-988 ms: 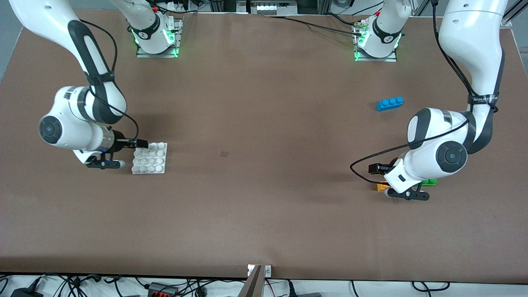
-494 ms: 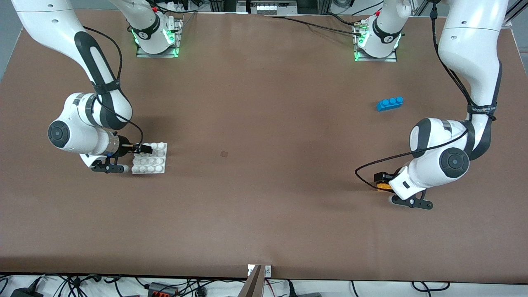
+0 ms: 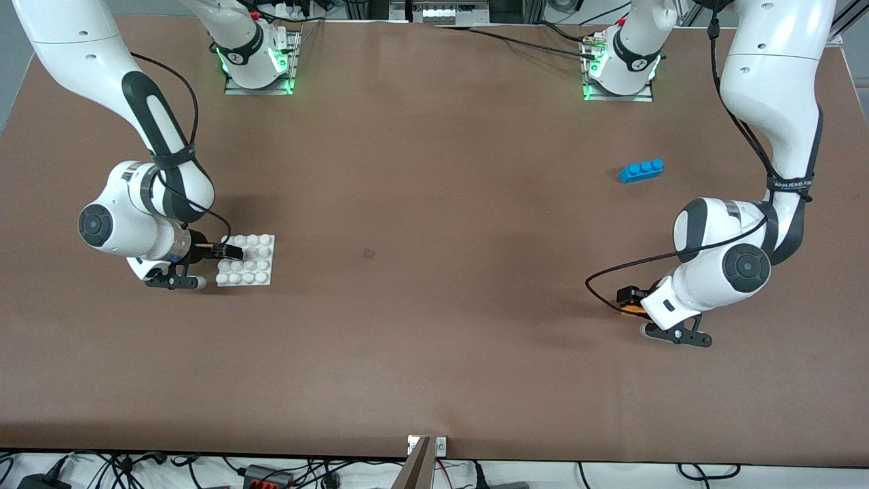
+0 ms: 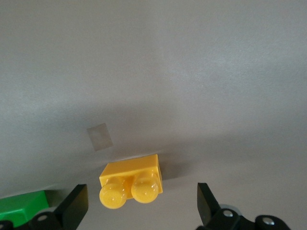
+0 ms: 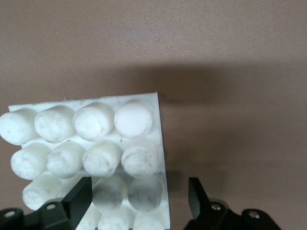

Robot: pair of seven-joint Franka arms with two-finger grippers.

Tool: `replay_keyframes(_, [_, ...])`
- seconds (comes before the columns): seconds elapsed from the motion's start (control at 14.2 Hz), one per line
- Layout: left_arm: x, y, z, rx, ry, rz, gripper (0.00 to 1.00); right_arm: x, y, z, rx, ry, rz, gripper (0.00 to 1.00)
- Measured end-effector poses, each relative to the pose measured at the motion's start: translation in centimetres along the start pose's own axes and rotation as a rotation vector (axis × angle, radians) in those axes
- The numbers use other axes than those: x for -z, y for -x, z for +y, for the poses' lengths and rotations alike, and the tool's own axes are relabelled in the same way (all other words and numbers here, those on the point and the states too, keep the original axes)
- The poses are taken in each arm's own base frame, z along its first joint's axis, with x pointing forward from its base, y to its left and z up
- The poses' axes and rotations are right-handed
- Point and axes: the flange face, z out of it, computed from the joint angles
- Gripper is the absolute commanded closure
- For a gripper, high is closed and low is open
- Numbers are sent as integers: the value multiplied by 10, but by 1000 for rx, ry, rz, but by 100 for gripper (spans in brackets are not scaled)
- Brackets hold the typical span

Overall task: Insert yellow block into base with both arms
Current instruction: 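Slide the white base toward the table middle while the left gripper lifts the block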

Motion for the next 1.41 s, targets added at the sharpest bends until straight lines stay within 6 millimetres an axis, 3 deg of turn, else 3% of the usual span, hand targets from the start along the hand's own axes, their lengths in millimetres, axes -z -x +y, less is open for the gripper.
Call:
replay_keyframes(0.21, [-10, 1, -5, 4, -3, -7, 0, 1, -1, -3, 6, -1, 3, 44])
replay_keyframes(0.56, [-22, 1, -7, 5, -3, -5, 0, 3, -1, -6, 19, 0, 6, 53])
replay_keyframes(0.78, [-28, 2, -9, 7, -3, -6, 0, -1, 0, -26, 52, 2, -1, 53])
replay_keyframes(0.99, [-33, 5, -10, 7, -3, -7, 0, -9, 8, -84, 44, 13, -18, 53])
replay_keyframes(1.27, [-37, 8, -10, 5, -2, -9, 0, -34, 43, -222, -23, 42, -13, 53])
replay_keyframes(1.41, [-39, 8, -10, 5, -2, -9, 0, -48, 59, -280, -16, 41, 16, 53])
